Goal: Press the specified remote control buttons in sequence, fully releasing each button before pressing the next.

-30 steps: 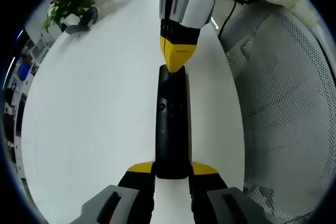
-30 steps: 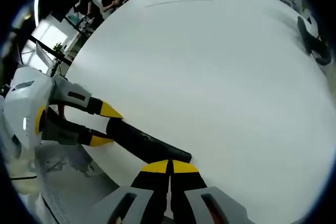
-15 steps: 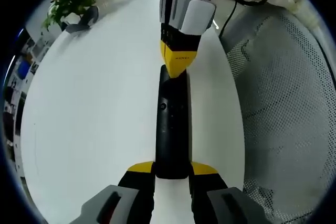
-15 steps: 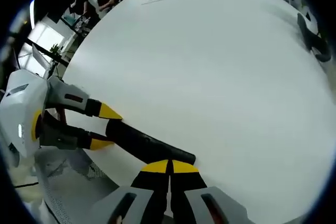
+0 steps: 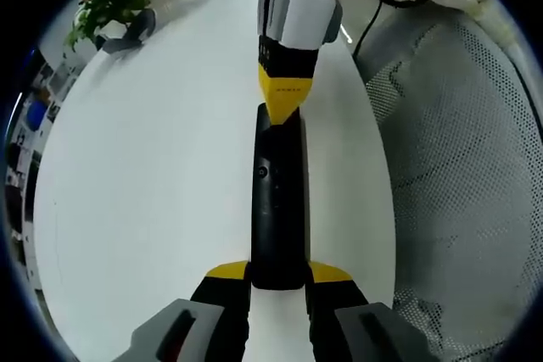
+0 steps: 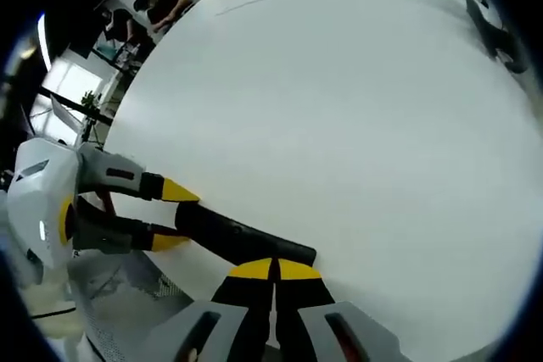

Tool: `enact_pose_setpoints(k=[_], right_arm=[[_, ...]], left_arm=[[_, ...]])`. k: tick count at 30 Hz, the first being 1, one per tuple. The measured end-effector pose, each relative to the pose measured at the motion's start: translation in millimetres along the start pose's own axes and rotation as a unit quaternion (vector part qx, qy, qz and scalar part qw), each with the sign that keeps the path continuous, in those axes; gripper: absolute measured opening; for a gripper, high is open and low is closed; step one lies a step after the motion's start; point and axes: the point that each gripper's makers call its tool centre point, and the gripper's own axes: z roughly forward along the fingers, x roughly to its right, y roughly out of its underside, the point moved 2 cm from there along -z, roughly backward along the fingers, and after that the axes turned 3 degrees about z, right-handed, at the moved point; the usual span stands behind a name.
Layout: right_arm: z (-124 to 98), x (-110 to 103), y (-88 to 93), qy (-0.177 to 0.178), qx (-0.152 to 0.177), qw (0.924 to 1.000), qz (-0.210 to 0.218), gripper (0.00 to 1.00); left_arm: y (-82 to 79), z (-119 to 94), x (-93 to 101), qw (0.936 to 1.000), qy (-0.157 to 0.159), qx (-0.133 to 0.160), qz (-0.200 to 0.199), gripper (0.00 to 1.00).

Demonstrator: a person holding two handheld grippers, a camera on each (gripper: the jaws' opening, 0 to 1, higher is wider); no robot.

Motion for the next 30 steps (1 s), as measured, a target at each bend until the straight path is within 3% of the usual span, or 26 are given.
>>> enact_pose_setpoints(k=[12,24,30], right_arm=[[3.8,-9.5,1.3,-0.006,-0.005,0.9998,-0.020,0.00],[4.4,-6.9,0.3,-0.017,-0.003,0.9998,0.004,0.00],[4.2,-9.8,1.2,0.000,-0.007,0.9998,-0.019,0.00]], left_arm=[[-1.2,0.2,0.2,0.9998,0.002,-0.020,0.002,0.24],[-0.5,0.3,-0.4,1.0000,0.003,-0.003,0.001,0.24],[-1.4,0.4,-0.4,0.9999,0.006,-0.011,0.006,0.24]])
